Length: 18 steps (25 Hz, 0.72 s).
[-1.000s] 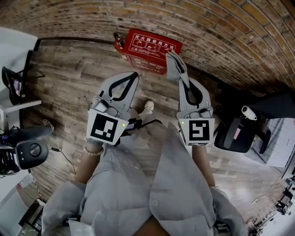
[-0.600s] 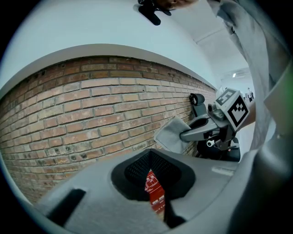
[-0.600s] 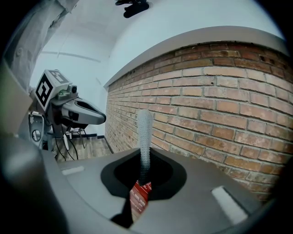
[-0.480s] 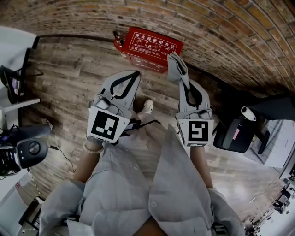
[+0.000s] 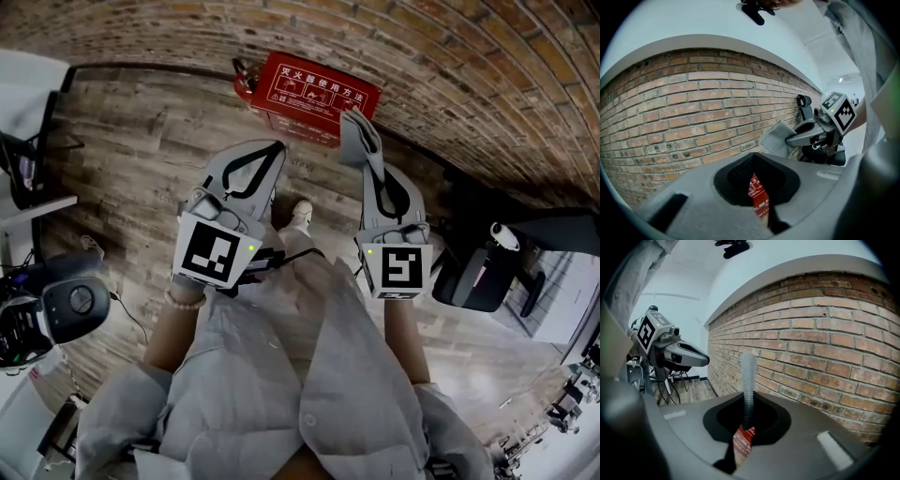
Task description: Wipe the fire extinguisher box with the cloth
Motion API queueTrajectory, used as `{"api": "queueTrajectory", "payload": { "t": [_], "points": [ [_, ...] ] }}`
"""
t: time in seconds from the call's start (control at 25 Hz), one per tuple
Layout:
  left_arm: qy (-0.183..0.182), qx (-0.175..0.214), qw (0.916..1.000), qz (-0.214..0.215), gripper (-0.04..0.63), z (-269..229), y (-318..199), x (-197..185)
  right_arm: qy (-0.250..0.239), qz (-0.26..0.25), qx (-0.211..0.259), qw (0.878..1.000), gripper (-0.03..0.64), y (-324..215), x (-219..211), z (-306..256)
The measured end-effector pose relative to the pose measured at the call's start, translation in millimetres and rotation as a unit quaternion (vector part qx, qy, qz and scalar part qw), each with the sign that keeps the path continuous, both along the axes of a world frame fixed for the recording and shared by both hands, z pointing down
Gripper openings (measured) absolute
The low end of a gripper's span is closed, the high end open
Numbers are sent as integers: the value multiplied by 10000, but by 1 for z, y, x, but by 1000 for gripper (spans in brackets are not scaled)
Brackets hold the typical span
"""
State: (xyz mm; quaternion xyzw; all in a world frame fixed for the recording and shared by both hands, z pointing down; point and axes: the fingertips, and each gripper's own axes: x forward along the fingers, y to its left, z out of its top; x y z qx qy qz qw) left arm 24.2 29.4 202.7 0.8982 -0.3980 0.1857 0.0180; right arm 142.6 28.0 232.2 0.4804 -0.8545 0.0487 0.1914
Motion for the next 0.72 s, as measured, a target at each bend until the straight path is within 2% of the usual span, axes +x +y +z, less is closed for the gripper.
{"api": "queueTrajectory", "payload": {
  "t": [0.72],
  "points": [
    [83, -256, 9996, -117, -2, 69, -63, -37, 295, -340, -387, 9982, 20, -69, -47, 80]
  ]
}}
